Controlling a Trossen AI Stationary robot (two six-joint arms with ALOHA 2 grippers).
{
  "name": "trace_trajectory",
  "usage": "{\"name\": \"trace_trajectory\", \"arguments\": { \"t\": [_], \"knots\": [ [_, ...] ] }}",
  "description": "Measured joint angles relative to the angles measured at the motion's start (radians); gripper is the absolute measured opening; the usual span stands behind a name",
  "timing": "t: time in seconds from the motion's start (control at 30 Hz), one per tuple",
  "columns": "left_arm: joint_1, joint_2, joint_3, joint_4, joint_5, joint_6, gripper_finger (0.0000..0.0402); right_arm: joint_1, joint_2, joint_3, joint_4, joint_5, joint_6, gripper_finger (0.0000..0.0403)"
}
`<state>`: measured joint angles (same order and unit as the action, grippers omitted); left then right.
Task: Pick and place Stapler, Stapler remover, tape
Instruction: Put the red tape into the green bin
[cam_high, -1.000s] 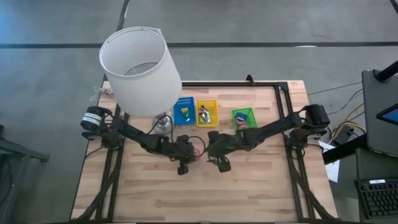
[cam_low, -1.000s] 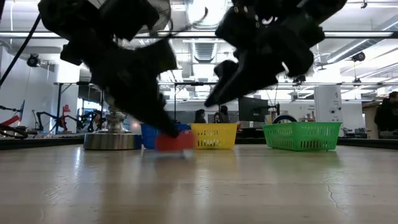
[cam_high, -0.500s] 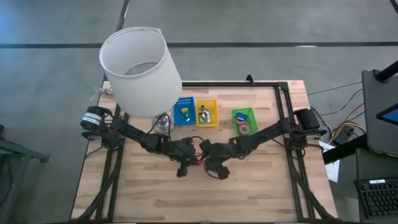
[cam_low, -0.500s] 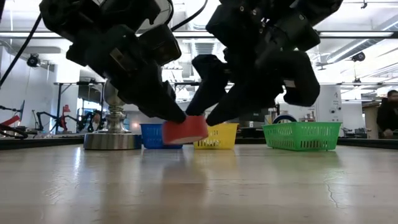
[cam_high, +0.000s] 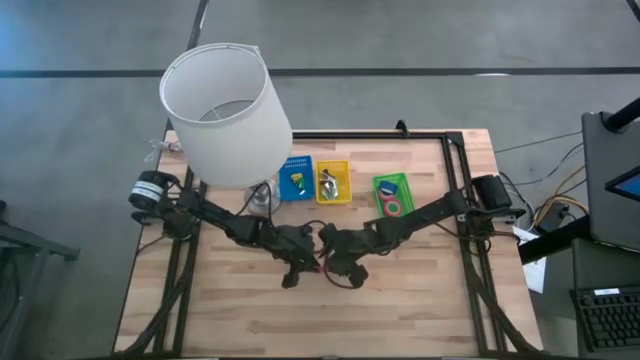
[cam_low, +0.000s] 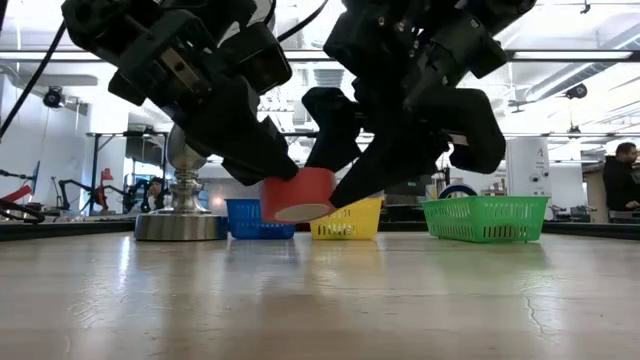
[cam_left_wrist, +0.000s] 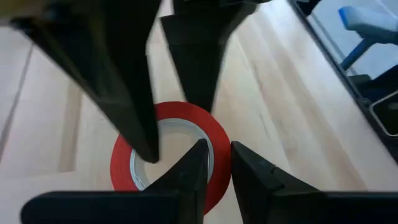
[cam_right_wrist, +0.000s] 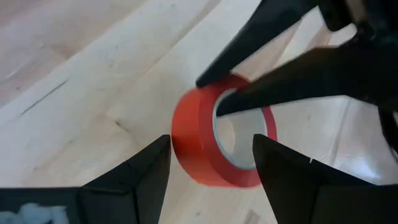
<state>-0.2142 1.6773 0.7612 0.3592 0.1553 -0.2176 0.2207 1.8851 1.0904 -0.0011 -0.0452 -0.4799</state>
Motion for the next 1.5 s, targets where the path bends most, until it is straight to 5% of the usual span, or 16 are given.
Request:
{"name": "trace_trajectory", "arguments": {
  "t": [0.33,1.0,1.23,1.5],
  "knots": [
    [-0.003,0.0,0.0,0.005,0.013,0.009,0.0067,0.004,0.001,0.0,-0.009,-0.002,-0.036,0.02],
    [-0.003,-0.001,0.025,0.042,-0.025,0.01,0.0077,0.018,0.002,0.0,-0.012,-0.018,-0.115,0.0064],
    [-0.003,-0.001,0.025,0.038,-0.1,0.01,0.0105,0.017,0.001,0.004,-0.053,-0.003,0.082,0.0059],
    [-0.003,-0.001,0.025,0.029,-0.197,0.008,0.0117,0.017,-0.034,0.066,-0.429,0.004,0.419,0.0059]
  ]
}}
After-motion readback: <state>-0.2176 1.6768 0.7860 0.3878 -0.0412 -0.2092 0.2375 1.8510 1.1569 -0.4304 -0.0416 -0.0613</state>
